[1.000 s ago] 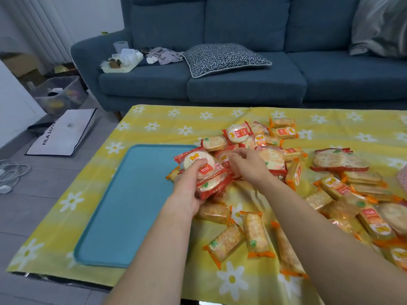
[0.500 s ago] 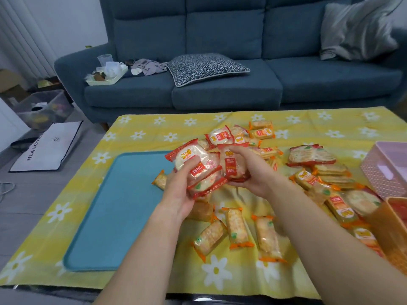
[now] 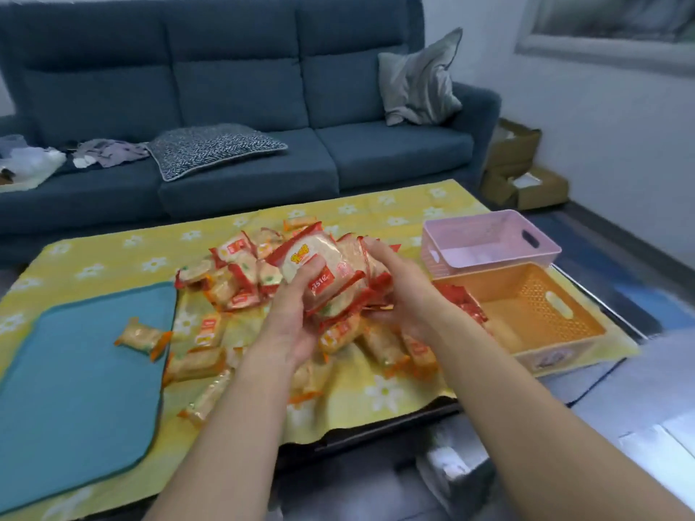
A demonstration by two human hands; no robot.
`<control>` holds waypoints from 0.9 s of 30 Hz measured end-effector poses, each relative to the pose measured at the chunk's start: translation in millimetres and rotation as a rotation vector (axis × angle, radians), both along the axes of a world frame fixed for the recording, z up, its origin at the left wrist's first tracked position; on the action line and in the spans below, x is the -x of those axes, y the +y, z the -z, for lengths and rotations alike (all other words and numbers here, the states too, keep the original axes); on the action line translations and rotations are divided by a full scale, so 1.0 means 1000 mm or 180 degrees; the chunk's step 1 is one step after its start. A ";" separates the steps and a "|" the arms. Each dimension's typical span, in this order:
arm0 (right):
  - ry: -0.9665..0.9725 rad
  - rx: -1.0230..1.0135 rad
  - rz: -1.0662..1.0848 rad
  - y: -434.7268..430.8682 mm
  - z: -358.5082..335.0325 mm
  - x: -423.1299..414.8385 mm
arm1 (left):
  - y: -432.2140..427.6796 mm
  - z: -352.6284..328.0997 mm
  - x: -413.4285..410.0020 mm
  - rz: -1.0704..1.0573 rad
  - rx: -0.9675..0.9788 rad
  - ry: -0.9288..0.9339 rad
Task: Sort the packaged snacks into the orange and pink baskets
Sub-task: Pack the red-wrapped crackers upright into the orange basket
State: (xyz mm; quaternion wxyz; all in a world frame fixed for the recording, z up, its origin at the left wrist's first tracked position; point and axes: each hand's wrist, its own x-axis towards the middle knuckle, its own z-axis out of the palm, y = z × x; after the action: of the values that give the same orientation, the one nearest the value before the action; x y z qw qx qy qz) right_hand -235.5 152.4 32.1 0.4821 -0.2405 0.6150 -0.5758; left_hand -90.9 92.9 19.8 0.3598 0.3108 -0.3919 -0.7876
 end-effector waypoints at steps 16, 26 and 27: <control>0.0783 -0.0323 0.0979 0.117 0.015 0.172 | 0.070 0.027 0.186 0.1231 0.2339 -0.1657; 0.3077 -0.1229 0.1143 0.122 0.021 0.216 | 0.050 0.025 0.187 0.0673 0.2582 -0.1872; 0.3119 -0.1183 0.1134 0.120 0.020 0.217 | 0.049 0.029 0.189 0.0526 0.2704 -0.2009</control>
State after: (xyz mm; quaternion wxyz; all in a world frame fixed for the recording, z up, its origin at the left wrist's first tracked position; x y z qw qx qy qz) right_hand -452.7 272.6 11.9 0.0690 -0.2834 0.8898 -0.3510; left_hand -280.2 141.9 -8.8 0.2554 0.3276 -0.7885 -0.4536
